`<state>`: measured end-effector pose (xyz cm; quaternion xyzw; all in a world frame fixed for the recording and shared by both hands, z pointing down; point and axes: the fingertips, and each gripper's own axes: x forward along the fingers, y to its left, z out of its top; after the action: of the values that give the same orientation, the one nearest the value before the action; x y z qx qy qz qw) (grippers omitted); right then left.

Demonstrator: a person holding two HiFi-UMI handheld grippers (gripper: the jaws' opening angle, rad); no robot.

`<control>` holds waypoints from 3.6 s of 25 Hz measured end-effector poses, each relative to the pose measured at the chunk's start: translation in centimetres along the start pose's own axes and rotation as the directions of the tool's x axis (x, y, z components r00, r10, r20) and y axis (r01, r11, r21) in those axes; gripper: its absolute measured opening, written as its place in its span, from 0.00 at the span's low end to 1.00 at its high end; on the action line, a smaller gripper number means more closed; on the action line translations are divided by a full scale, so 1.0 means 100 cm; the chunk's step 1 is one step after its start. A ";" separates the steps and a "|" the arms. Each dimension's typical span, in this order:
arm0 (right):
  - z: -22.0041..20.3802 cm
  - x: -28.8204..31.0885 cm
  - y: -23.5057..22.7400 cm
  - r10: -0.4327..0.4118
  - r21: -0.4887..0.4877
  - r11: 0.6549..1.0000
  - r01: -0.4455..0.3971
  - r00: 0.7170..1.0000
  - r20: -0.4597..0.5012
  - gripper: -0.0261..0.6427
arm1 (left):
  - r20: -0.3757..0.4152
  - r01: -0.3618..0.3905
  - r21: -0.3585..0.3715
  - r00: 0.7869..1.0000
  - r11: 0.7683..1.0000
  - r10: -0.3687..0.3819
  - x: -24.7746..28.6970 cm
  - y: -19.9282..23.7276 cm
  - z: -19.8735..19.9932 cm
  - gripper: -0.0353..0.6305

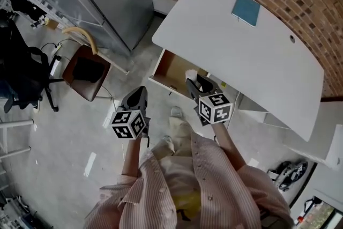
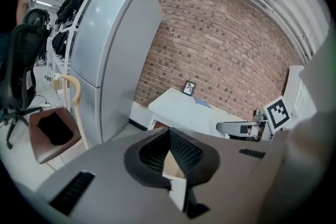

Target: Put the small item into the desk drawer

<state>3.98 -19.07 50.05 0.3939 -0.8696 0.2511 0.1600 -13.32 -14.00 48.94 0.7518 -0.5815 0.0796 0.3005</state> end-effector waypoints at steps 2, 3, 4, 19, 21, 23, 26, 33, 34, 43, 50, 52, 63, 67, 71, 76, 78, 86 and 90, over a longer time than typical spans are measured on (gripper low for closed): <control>-0.005 0.011 -0.005 0.018 -0.002 1.000 -0.018 0.999 -0.033 0.27 | -0.017 -0.013 -0.020 1.000 1.000 0.013 0.008 0.001 -0.005 0.05; -0.008 0.016 -0.007 0.027 -0.005 1.000 -0.028 0.998 -0.050 0.27 | -0.024 -0.018 -0.027 1.000 0.999 0.017 0.011 0.002 -0.007 0.05; -0.010 0.021 -0.009 0.036 -0.009 0.999 -0.037 0.997 -0.066 0.27 | -0.032 -0.023 -0.032 0.999 0.999 0.022 0.014 0.003 -0.009 0.05; -0.055 0.091 -0.005 0.036 -0.110 0.992 -0.065 0.970 -0.240 0.27 | -0.140 -0.063 -0.129 0.989 0.990 0.045 0.047 0.022 -0.057 0.05; -0.062 0.104 -0.007 0.031 -0.126 0.990 -0.065 0.966 -0.257 0.27 | -0.145 -0.062 -0.138 0.989 0.988 0.042 0.053 0.030 -0.061 0.05; -0.068 0.119 -0.011 0.027 -0.143 0.987 -0.068 0.962 -0.273 0.27 | -0.145 -0.064 -0.145 0.988 0.987 0.043 0.062 0.040 -0.064 0.05; -0.083 0.133 -0.022 0.017 -0.158 0.985 -0.067 0.955 -0.295 0.27 | -0.141 -0.068 -0.160 0.989 0.985 0.045 0.074 0.047 -0.072 0.05; -0.117 0.170 -0.047 0.008 -0.225 0.970 -0.090 0.940 -0.340 0.27 | -0.124 -0.051 -0.182 0.992 0.982 0.029 0.105 0.057 -0.095 0.05; -0.122 0.176 -0.050 0.010 -0.231 0.968 -0.097 0.936 -0.351 0.27 | -0.124 -0.047 -0.183 0.992 0.982 0.024 0.109 0.058 -0.098 0.05; -0.173 0.217 -0.072 0.002 -0.264 0.954 -0.143 0.881 -0.472 0.27 | -0.134 -0.022 -0.197 0.991 0.980 -0.005 0.142 0.068 -0.122 0.05; -0.204 0.237 -0.087 -0.021 -0.271 0.951 -0.149 0.843 -0.538 0.27 | -0.139 -0.011 -0.204 0.990 0.979 -0.018 0.159 0.070 -0.131 0.05; -0.209 0.241 -0.089 -0.023 -0.266 0.953 -0.148 0.836 -0.548 0.27 | -0.141 -0.008 -0.202 0.990 0.979 -0.021 0.162 0.070 -0.132 0.05; -0.237 0.250 -0.092 -0.034 -0.265 0.950 -0.166 0.786 -0.617 0.27 | -0.148 -0.022 -0.208 0.989 0.978 -0.009 0.167 0.079 -0.135 0.05; -0.246 0.251 -0.093 -0.035 -0.268 0.947 -0.178 0.770 -0.637 0.27 | -0.147 -0.025 -0.209 0.989 0.978 -0.006 0.168 0.080 -0.136 0.05; -0.251 0.252 -0.091 -0.017 -0.259 0.944 -0.202 0.758 -0.652 0.27 | -0.147 -0.029 -0.211 0.989 0.977 -0.002 0.167 0.080 -0.137 0.05; -0.248 0.252 -0.088 -0.003 -0.243 0.948 -0.206 0.757 -0.654 0.28 | -0.153 -0.031 -0.219 0.988 0.975 -0.003 0.164 0.079 -0.134 0.05; -0.241 0.249 -0.087 -0.004 -0.240 0.951 -0.195 0.768 -0.641 0.28 | -0.158 -0.035 -0.223 0.987 0.974 -0.001 0.161 0.077 -0.132 0.05; -0.201 0.229 -0.078 -0.011 -0.229 0.964 -0.137 0.838 -0.546 0.25 | -0.163 -0.027 -0.234 0.987 0.972 -0.012 0.147 0.064 -0.117 0.05; -0.175 0.211 -0.066 0.002 -0.194 0.975 -0.109 0.876 -0.483 0.19 | -0.140 -0.009 -0.229 0.990 0.973 -0.024 0.136 0.055 -0.096 0.05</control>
<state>-3.07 -25.70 76.53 0.2746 -0.8357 0.2499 0.4046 -11.97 -20.84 65.06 0.7066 -0.5611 0.0642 0.4263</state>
